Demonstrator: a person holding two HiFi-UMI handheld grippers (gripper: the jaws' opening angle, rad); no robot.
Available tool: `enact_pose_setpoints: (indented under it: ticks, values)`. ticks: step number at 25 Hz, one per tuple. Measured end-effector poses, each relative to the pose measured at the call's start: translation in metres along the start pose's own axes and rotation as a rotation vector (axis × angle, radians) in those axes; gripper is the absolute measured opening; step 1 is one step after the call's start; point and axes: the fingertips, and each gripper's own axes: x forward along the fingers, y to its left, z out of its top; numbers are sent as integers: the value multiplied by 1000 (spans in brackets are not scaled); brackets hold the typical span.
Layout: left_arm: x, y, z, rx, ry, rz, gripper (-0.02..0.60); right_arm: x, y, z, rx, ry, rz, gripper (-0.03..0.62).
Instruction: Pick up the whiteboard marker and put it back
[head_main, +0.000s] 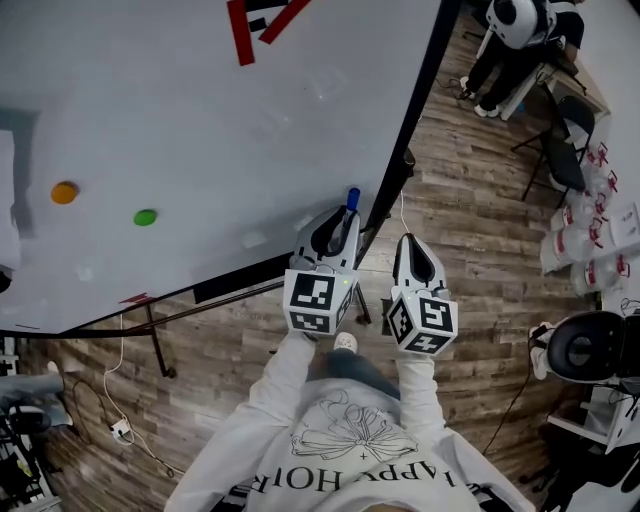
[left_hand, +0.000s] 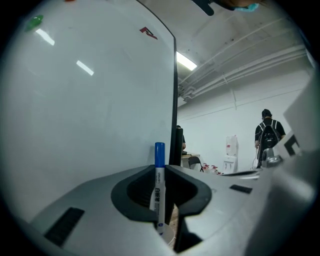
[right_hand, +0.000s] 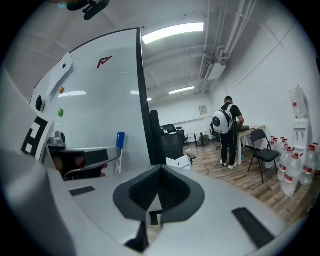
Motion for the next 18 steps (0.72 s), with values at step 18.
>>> enact_pose_setpoints:
  ticks: [18]
  values:
    - [24, 13, -82, 100, 103, 124, 60, 25, -15, -43, 8, 104, 53, 3]
